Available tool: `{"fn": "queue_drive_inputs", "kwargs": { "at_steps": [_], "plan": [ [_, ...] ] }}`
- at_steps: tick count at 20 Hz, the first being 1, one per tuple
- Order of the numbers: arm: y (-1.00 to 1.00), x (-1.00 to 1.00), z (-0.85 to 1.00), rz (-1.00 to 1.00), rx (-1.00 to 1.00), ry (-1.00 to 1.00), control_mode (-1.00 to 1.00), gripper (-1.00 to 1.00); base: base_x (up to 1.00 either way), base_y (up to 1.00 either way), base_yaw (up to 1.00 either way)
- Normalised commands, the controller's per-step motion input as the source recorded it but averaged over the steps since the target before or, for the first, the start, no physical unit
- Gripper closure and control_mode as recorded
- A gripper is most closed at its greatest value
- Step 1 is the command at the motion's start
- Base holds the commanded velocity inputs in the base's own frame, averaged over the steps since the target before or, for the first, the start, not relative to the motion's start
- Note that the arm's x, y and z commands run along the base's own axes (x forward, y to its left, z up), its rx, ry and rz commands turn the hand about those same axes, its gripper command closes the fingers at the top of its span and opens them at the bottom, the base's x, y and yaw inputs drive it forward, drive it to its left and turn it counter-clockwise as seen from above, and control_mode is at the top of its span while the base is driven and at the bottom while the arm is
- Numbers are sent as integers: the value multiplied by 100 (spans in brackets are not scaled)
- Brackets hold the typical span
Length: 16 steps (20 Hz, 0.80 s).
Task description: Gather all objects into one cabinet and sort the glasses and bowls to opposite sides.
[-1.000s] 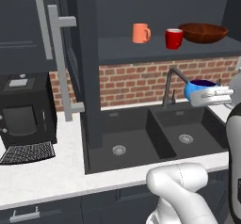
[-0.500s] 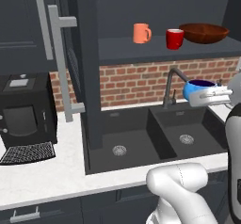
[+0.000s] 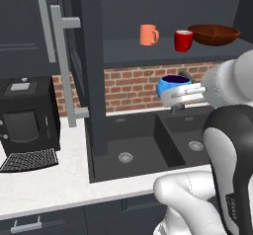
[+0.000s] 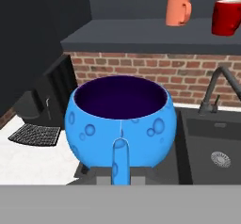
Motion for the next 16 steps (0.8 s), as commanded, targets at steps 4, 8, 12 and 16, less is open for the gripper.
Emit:
{"fn": "queue_drive_inputs", "kwargs": {
  "at_steps": [4, 8, 12, 16],
  "plan": [
    [38, 39, 28, 9, 4, -1, -100, 100, 0, 0, 0],
    [-1, 75, 15, 11, 9, 0, -100, 100, 0, 0, 0],
    [-11, 98, 0, 15, 5, 0, -100, 100, 0, 0, 0],
    [14, 100, 0, 8, 0, 0, -100, 100, 0, 0, 0]
  ]
}}
